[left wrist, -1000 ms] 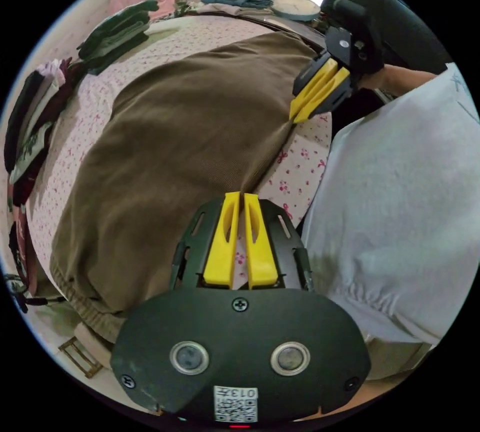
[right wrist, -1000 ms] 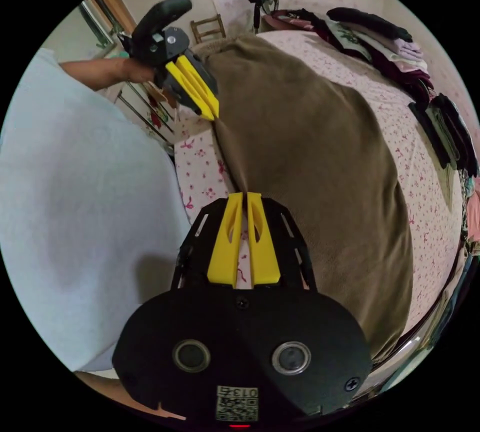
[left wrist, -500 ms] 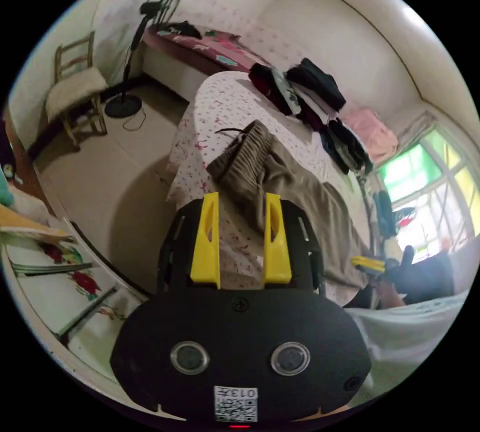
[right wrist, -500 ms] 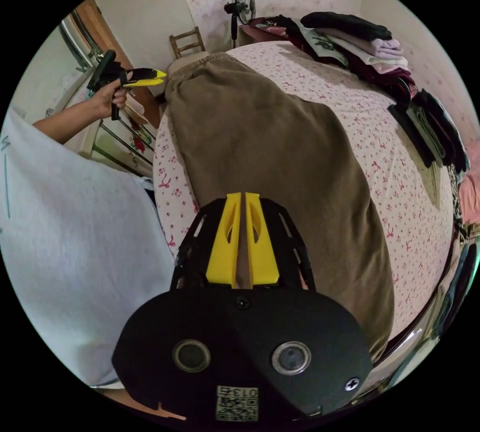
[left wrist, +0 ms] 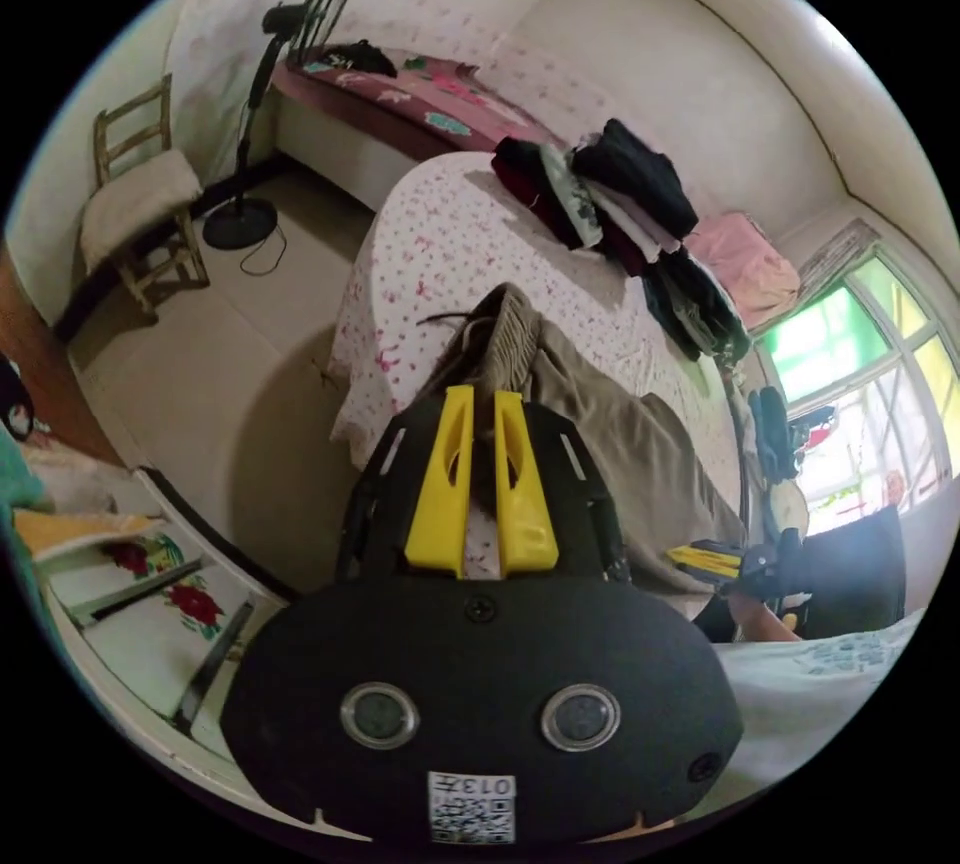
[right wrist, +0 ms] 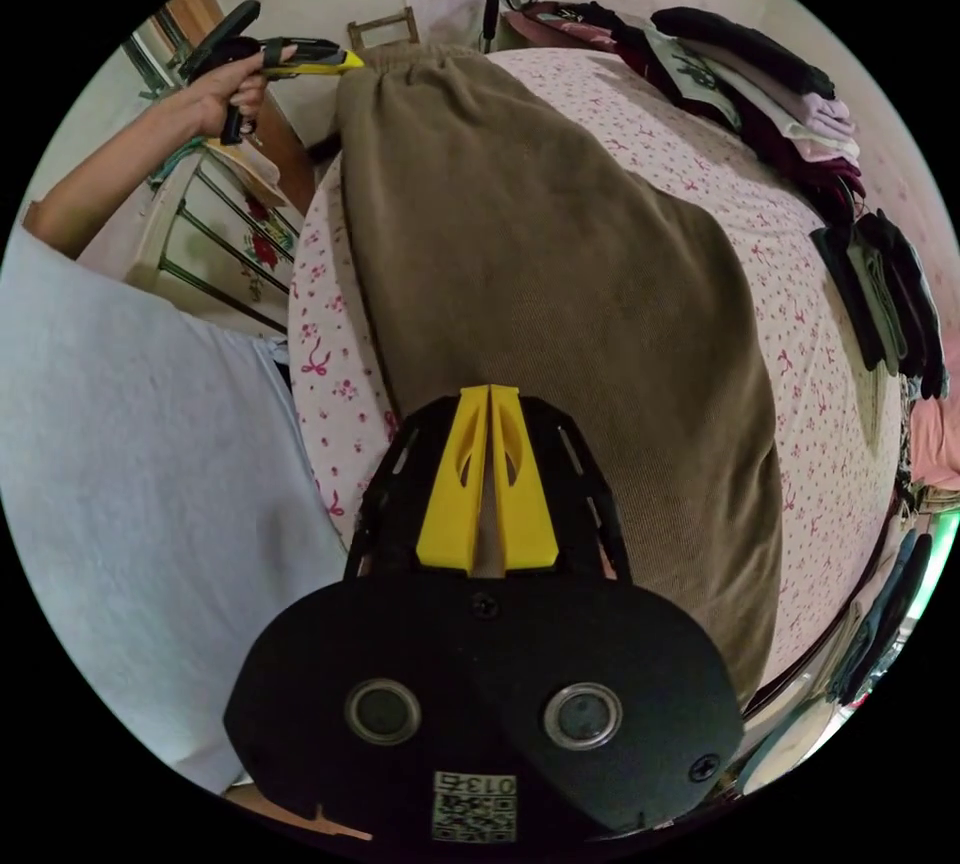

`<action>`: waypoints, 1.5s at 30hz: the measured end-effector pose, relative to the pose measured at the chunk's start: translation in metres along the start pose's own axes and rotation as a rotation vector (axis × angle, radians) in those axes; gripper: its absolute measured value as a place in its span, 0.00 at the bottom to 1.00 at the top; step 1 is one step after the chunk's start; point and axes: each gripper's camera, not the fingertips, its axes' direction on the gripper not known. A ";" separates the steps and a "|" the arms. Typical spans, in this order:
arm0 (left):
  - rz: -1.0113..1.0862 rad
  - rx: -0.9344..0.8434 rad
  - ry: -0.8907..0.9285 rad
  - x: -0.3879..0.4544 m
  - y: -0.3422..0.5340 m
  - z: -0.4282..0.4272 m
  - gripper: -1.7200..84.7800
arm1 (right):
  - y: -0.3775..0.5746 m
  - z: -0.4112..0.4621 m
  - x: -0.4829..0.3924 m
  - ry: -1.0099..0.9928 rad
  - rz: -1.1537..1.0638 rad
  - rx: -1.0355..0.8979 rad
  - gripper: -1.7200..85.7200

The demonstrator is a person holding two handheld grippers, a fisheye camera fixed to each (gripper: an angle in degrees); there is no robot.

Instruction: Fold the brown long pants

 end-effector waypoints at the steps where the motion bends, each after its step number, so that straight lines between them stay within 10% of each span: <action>1: 0.036 -0.012 -0.020 0.000 -0.006 0.000 0.05 | -0.001 -0.002 -0.001 0.008 -0.007 0.005 0.02; 11: -0.117 -0.015 0.120 -0.043 0.017 0.019 0.08 | 0.009 0.000 0.005 0.001 -0.013 -0.014 0.02; 15: 0.079 0.123 0.001 0.008 0.012 -0.013 0.07 | 0.022 -0.012 0.009 0.062 0.021 0.069 0.02; 24: 0.605 -0.228 -0.111 0.183 -0.041 0.108 0.03 | -0.003 -0.029 0.093 0.112 0.162 0.200 0.02; 36: 0.566 -0.352 -0.139 0.234 -0.066 0.182 0.02 | 0.008 0.011 0.187 0.041 0.331 0.112 0.02; 45: 0.916 -0.278 -0.067 0.352 0.005 0.186 0.02 | 0.157 -0.004 0.137 0.182 0.391 0.162 0.02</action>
